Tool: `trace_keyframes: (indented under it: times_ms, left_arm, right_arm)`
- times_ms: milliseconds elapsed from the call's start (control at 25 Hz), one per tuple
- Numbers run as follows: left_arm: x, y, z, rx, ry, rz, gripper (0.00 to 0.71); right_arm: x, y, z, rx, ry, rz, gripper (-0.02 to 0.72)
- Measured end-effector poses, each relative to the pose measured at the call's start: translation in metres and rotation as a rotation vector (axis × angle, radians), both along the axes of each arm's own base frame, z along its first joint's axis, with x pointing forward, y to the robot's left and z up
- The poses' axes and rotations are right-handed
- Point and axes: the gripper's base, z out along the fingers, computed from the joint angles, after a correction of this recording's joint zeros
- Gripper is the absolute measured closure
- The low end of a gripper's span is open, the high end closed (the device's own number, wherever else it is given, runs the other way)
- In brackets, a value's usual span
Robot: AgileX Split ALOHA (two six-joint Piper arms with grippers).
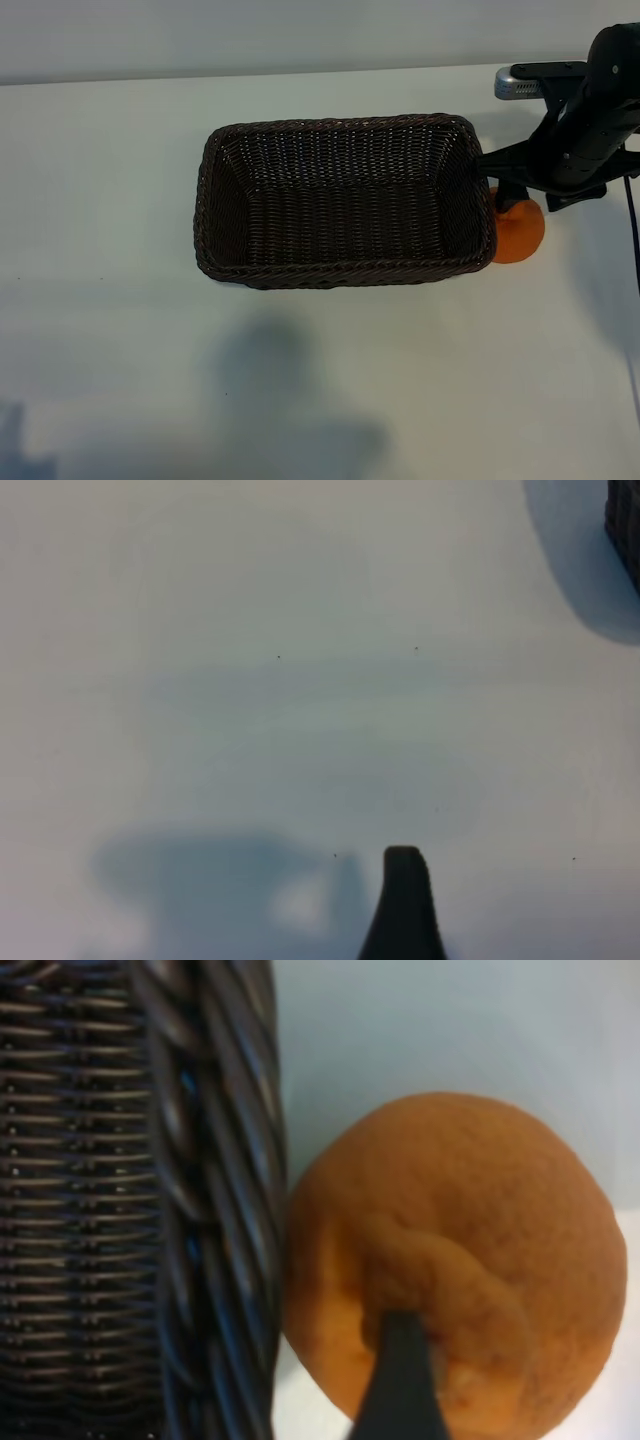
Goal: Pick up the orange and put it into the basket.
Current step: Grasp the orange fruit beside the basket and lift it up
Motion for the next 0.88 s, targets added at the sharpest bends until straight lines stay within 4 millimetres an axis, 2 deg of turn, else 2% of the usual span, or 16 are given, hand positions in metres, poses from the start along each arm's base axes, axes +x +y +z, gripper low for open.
trace_keyframes:
  times_ms: [280,400,680,760,880]
  left_arm:
    - [0.0000,0.0000,0.0000,0.000,0.000,0.000,0.139]
    - [0.0000,0.0000,0.0000,0.000,0.000,0.000,0.139]
    - [0.0000,0.0000,0.0000,0.001,0.000,-0.001,0.139]
    - [0.0000,0.0000,0.0000,0.001,0.000,-0.001,0.139]
    - [0.0000,0.0000,0.0000,0.001,0.000,-0.001,0.139]
  right_arm:
    - [0.0008,0.0001,-0.0005,0.001,-0.006,0.000,0.409]
    - [0.0008,0.0001,-0.0005,0.000,-0.006,0.003,0.443]
    - [0.0009,0.0002,-0.0004,-0.001,-0.009,0.012,0.469]
    - [0.0009,0.0002,-0.0004,-0.001,-0.009,0.014,0.510]
    - [0.0009,0.0003,-0.0004,-0.002,-0.009,0.017,0.614]
